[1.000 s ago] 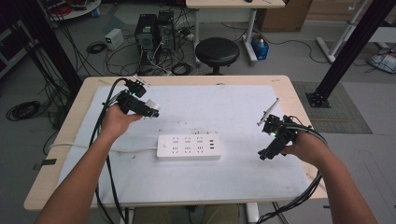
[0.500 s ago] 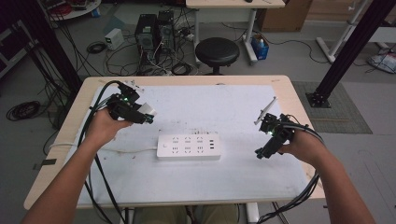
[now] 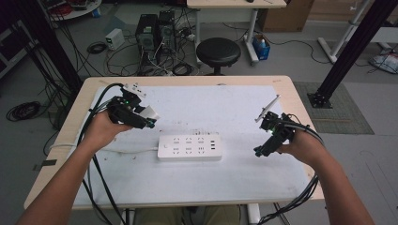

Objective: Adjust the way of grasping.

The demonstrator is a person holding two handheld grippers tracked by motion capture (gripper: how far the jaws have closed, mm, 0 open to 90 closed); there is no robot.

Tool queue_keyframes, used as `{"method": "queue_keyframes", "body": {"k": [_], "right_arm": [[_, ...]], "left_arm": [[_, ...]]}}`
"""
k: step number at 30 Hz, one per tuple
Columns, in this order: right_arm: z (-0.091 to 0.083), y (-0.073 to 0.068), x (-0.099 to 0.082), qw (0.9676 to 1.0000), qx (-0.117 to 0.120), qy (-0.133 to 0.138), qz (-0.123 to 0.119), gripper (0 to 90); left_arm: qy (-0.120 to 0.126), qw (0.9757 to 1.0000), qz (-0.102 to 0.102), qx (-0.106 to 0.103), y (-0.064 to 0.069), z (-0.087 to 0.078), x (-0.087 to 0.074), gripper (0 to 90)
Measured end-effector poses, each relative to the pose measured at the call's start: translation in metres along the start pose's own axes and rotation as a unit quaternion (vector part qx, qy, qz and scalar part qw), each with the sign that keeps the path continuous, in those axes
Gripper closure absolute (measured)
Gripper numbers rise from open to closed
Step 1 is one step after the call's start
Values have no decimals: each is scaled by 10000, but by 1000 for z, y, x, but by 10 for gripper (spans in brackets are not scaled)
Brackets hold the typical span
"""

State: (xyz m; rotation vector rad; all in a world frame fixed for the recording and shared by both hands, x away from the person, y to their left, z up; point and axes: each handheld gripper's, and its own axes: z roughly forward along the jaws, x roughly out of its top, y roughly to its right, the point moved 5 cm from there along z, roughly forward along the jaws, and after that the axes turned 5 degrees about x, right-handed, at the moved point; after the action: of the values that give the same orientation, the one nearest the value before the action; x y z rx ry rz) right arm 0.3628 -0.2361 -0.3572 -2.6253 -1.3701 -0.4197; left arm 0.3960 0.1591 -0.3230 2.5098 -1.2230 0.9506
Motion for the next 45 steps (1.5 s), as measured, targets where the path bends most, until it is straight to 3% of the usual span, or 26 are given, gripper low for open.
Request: {"method": "queue_keyframes", "body": {"k": [4,7,8,10,13,14,15,17,18,19,20,21,22,23,26,27,28,29,31,32,37,40,43,44,45], "right_arm": [[-1,0,2,9998,87,130,95,15],[-3,-2,6,9991,219,307,209,15],[-3,-3,8,9981,221,354,463,15],[-2,-3,9,9975,272,372,532,15],[-2,-5,10,9954,427,526,671,15],[-3,-7,12,9925,567,663,859,15],[-3,-7,12,9925,567,663,859,15],[-5,-9,16,9865,785,966,1068,31],[-6,-10,18,9840,871,1088,1114,33],[-6,-10,18,9840,871,1088,1114,33],[-8,-11,19,9809,942,1203,1207,34],[-9,-13,22,9740,1134,1488,1282,34],[-10,-15,24,9698,1240,1601,1357,34],[-10,-15,24,9698,1240,1601,1357,34],[-10,-19,28,9591,1513,1830,1543,34],[-10,-19,28,9591,1513,1830,1543,34],[-10,-20,29,9566,1577,1884,1568,34],[-10,-23,32,9516,1692,1967,1648,34],[-12,-27,35,9461,1838,2055,1698,34],[-13,-30,38,9409,1955,2149,1739,34],[-16,-36,44,9334,2154,2210,1833,34],[-17,-40,47,9306,2215,2181,1932,34],[-18,-42,51,9249,2290,2244,2044,34],[-18,-42,51,9249,2290,2244,2044,34],[-19,-42,52,9196,2374,2245,2179,34]], "left_arm": [[38,9999,127,-70,3,0,0,424],[78,9992,362,-166,5,-1,-1,424],[90,9991,382,-186,6,-1,-1,424],[100,9983,505,-283,9,-1,-2,424],[171,9962,749,-401,15,-1,-1,425],[223,9941,946,-481,19,-2,-1,425],[223,9941,946,-481,19,-2,-1,425],[285,9909,1184,-576,26,-2,-2,425],[285,9909,1184,-576,26,-2,-2,425],[305,9899,1246,-610,28,-3,-1,425],[347,9893,1271,-626,30,-3,-1,425],[358,9881,1339,-667,31,-3,-1,425],[401,9866,1420,-693,34,-4,0,424],[401,9866,1420,-693,34,-4,0,425],[421,9844,1540,-737,39,-5,0,425],[421,9844,1540,-737,39,-5,0,425],[478,9829,1613,-747,44,-6,1,425],[495,9821,1653,-760,46,-6,1,425],[531,9806,1712,-792,50,-7,2,425],[546,9795,1767,-795,52,-7,3,425],[619,9755,1933,-849,62,-7,6,425],[727,9727,2005,-912,68,-7,10,425],[778,9703,2084,-949,71,-6,14,425],[780,9694,2119,-960,72,-6,16,425],[773,9682,2166,-981,73,-5,17,425]]}}
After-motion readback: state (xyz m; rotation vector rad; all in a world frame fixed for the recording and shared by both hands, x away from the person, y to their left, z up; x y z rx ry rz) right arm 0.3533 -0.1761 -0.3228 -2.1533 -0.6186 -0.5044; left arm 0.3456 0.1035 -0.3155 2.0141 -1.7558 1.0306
